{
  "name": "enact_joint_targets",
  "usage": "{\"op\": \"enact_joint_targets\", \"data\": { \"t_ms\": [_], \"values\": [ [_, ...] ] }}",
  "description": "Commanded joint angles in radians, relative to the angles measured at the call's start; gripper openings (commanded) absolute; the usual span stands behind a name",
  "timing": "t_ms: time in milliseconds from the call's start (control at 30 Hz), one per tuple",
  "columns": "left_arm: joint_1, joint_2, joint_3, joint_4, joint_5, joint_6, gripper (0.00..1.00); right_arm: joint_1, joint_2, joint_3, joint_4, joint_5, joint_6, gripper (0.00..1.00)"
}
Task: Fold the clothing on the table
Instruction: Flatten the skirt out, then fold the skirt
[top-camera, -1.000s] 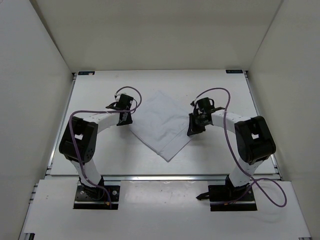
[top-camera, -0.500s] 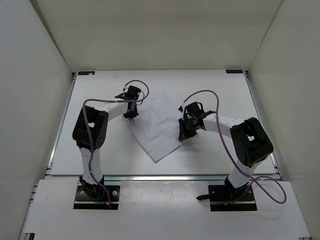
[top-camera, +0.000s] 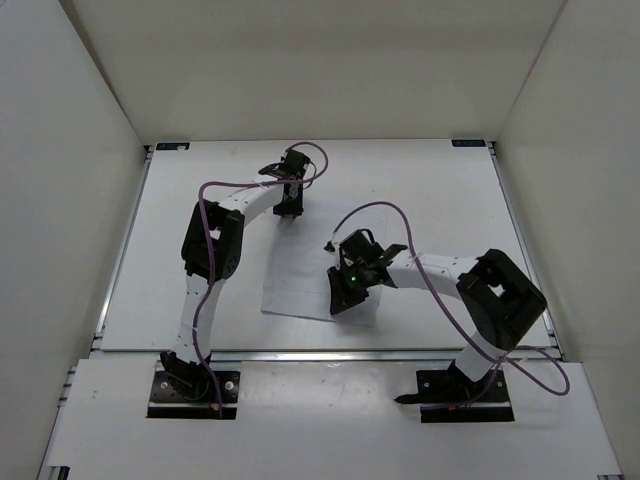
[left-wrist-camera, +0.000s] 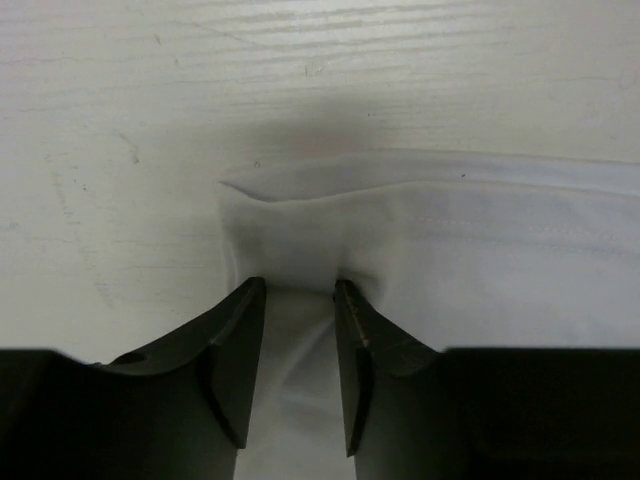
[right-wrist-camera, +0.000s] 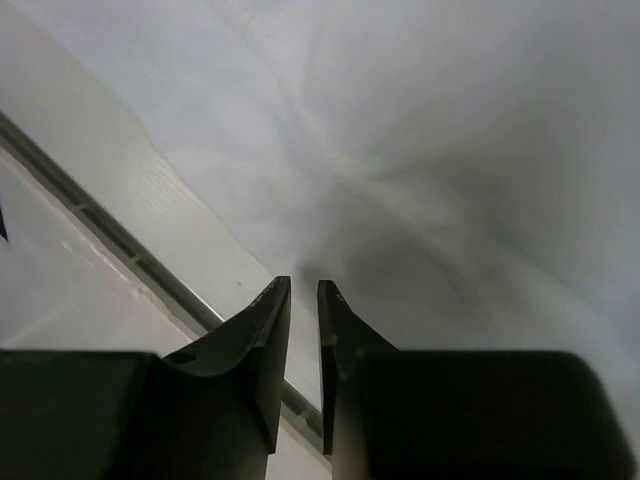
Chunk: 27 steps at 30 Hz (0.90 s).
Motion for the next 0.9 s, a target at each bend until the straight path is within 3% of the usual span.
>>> {"op": "enact_joint_targets", "data": {
  "t_ms": [0, 67, 167, 267, 433, 633, 867],
  "values": [
    [0.019, -0.068, -0.006, -0.052, 0.041, 0.024, 0.46, -0.131, -0.105, 0.058, -0.046, 0.023, 0.010, 0.16],
    [0.031, -0.129, -0.051, -0.030, 0.049, 0.037, 0.60, -0.237, -0.132, 0.089, -0.057, -0.011, -0.016, 0.27],
    [0.054, -0.255, -0.143, 0.040, 0.076, 0.053, 0.73, -0.406, -0.155, 0.153, -0.045, -0.039, -0.087, 0.56],
    [0.074, -0.342, -0.252, 0.131, 0.111, 0.080, 0.85, -0.530, -0.129, 0.179, 0.021, -0.043, -0.167, 0.75],
    [0.119, -0.393, -0.347, 0.243, 0.237, 0.077, 0.86, -0.629, 0.081, 0.363, -0.046, -0.013, -0.182, 0.79],
    [0.155, -0.332, -0.324, 0.327, 0.421, 0.045, 0.78, -0.647, 0.230, 0.469, -0.016, -0.036, -0.159, 0.71],
    [0.142, -0.245, -0.258, 0.290, 0.408, 0.064, 0.75, -0.612, 0.399, 0.682, -0.111, 0.036, -0.197, 0.68]
  ]
}}
